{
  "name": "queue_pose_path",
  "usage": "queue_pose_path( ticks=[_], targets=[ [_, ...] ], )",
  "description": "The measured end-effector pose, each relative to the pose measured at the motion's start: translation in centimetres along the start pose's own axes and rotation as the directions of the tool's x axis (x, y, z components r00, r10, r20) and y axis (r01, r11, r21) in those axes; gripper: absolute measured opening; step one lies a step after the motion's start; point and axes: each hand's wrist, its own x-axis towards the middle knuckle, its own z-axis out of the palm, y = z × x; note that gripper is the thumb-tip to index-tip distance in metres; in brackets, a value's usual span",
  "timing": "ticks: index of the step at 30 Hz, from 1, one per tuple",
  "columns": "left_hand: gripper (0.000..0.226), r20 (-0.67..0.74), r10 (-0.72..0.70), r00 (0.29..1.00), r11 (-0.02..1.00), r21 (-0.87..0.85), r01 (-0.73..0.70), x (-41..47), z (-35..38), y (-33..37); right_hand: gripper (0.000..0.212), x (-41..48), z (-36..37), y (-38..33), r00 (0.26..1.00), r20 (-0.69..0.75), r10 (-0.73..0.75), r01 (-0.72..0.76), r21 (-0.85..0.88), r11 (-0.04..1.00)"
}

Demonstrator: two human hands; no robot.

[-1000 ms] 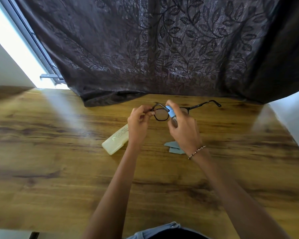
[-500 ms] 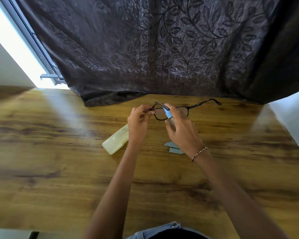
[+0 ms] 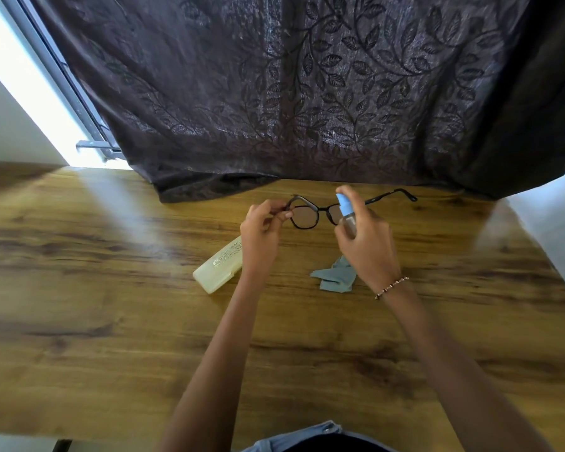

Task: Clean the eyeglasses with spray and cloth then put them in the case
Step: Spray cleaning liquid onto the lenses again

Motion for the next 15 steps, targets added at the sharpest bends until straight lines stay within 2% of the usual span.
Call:
queue_pose_path(
  ticks=[4,9,15],
  targets=[
    [0.015,-0.001,-0.027,1.0,1.0,-0.006,0.027,0.0,-0.2,-0.2,0.057,-0.3,-0.4,2.0,0.998,0.036,0.046,-0.043,-0.074,0.996],
    [0.014,0.015,-0.022,1.0,1.0,-0.003,0.022,-0.1,-0.2,-0.3,0.061,-0.3,-0.6,2.9,0.984,0.142,0.11,-0.098,-0.087,0.991],
    [0.014,0.017,0.0,1.0,1.0,0.013,0.0,-0.2,-0.2,-0.3,0.055,-0.7,-0.4,2.1,0.996,0.003,0.085,-0.084,-0.111,0.99]
  ],
)
